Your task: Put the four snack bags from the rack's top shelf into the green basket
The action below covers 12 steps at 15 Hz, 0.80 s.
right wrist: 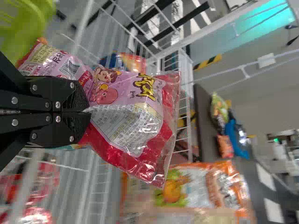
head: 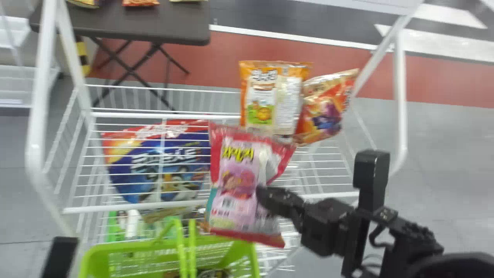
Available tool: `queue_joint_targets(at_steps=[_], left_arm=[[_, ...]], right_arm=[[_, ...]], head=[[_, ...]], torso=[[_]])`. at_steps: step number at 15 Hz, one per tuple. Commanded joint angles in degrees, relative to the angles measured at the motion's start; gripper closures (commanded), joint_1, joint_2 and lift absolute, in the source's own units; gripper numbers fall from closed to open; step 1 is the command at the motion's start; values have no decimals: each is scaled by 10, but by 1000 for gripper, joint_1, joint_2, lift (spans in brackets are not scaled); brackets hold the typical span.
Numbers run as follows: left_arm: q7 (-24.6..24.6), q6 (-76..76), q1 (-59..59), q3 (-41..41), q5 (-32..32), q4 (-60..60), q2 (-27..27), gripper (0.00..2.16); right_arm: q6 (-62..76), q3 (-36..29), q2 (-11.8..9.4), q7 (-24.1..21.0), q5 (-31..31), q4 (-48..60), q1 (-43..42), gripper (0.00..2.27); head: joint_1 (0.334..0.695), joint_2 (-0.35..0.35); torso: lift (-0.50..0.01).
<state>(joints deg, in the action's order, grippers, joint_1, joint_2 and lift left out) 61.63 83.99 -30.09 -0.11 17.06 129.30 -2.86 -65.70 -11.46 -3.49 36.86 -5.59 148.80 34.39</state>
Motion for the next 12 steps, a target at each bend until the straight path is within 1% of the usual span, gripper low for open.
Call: queue_joint_targets(at_steps=[1,2,4,5,7,10,12], left_arm=[[-1,-2,0,-2,1,-5,1,2145],[-1,0,0,-4,1,-4,1,2145],[-1,0,0,-5,1,-2,1,2145],[-1,0,-1,-5,1,-2,1,2145],[-1,0,-1,-6,1,0,1,2145],[-2,0,-3,-17,0,3,1,2145],[-3,-2,-3,-21,0,4,1,2145]], right_arm=[[-105,-47,-18,13,-39,24,32,2125],[-114,-48,-29,16,-40,18,48,2125],[-121,-46,-36,37,-55,-17,58,2125],[-123,-32,-42,41,-59,-35,60,2125],[-116,22,-54,40,-62,-77,59,2125],[-111,101,-54,37,-52,-127,27,2125],[-114,146,-55,37,-38,-136,23,2125]], head=[[695,-350],[695,-350],[695,-350],[695,-350],[695,-350],[695,-350],[695,-350]], torso=[[0],[0],[0],[0],[0],[0],[0]])
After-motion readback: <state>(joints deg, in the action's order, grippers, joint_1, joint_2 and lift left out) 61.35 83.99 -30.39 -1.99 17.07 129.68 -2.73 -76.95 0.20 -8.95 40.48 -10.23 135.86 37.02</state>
